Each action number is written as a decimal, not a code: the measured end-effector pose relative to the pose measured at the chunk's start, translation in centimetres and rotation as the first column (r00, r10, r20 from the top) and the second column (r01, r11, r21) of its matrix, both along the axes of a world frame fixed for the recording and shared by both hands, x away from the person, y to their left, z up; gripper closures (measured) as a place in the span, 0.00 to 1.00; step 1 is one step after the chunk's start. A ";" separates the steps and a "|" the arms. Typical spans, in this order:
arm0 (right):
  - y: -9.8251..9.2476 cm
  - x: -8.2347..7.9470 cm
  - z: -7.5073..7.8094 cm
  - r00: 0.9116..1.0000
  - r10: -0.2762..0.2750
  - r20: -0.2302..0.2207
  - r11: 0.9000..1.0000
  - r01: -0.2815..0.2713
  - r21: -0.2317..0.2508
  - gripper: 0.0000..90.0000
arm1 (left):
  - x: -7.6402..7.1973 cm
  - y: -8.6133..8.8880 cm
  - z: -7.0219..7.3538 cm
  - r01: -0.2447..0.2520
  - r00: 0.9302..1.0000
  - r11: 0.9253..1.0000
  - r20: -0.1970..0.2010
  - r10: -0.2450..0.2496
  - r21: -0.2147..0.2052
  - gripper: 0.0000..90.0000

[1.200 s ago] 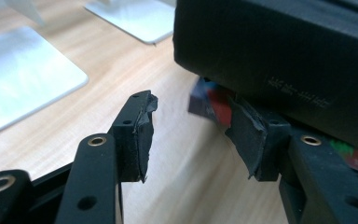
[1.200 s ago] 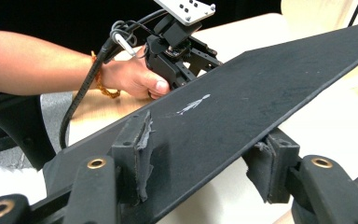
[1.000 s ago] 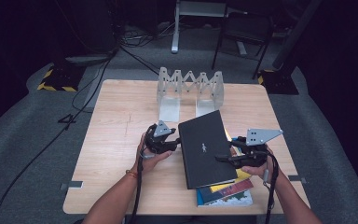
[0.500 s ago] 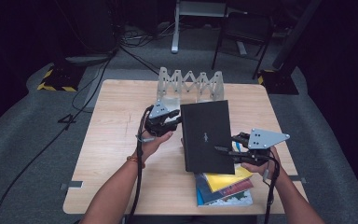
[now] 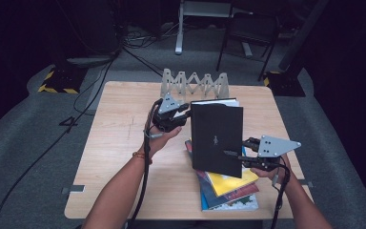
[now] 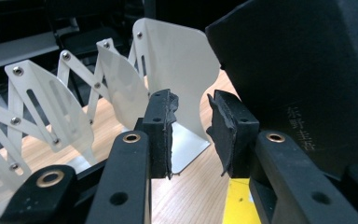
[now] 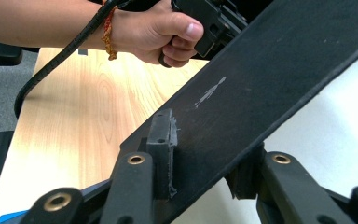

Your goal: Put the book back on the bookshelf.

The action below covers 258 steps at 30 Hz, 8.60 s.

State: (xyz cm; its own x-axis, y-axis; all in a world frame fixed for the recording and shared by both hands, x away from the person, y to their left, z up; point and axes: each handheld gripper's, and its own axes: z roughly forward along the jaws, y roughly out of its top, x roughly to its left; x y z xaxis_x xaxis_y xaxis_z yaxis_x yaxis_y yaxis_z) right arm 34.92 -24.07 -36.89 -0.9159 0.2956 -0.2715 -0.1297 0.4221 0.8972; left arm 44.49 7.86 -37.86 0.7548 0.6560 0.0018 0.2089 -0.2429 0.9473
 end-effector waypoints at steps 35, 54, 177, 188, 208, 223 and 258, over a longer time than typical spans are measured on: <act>-1.4 -4.1 -3.1 1.000 0.016 -0.022 0.999 -0.015 0.043 0.87 | -8.3 -0.3 -5.7 0.322 0.939 0.939 -0.167 -0.301 0.118 0.21; -3.7 -4.8 -3.8 0.992 -0.120 -0.046 0.992 0.121 0.022 0.82 | -9.0 -4.1 -4.7 0.384 0.921 0.921 -0.091 -0.378 0.068 0.35; -8.8 -1.4 -8.2 0.875 -0.467 -0.129 0.881 0.446 -0.161 0.47 | 3.7 2.8 1.9 -0.374 0.927 0.926 0.017 0.374 0.058 0.57; -8.9 -1.5 -8.2 0.874 -0.468 -0.132 0.880 0.447 -0.159 0.47 | 4.8 2.5 0.6 -0.399 0.917 0.916 -0.011 0.400 0.037 0.57; -8.5 -1.3 -8.6 0.872 -0.473 -0.122 0.875 0.450 -0.176 0.46 | 1.2 5.9 -0.5 -0.312 0.949 0.950 -0.050 0.312 0.014 0.51; -8.6 -1.2 -8.7 0.874 -0.470 -0.125 0.877 0.447 -0.174 0.46 | 1.8 3.8 1.1 -0.313 0.949 0.941 0.002 0.316 0.131 0.55; -8.9 -1.3 -8.6 0.884 -0.450 -0.128 0.888 0.429 -0.166 0.45 | 9.8 -0.3 4.2 -0.519 0.854 0.851 0.022 0.519 0.083 0.58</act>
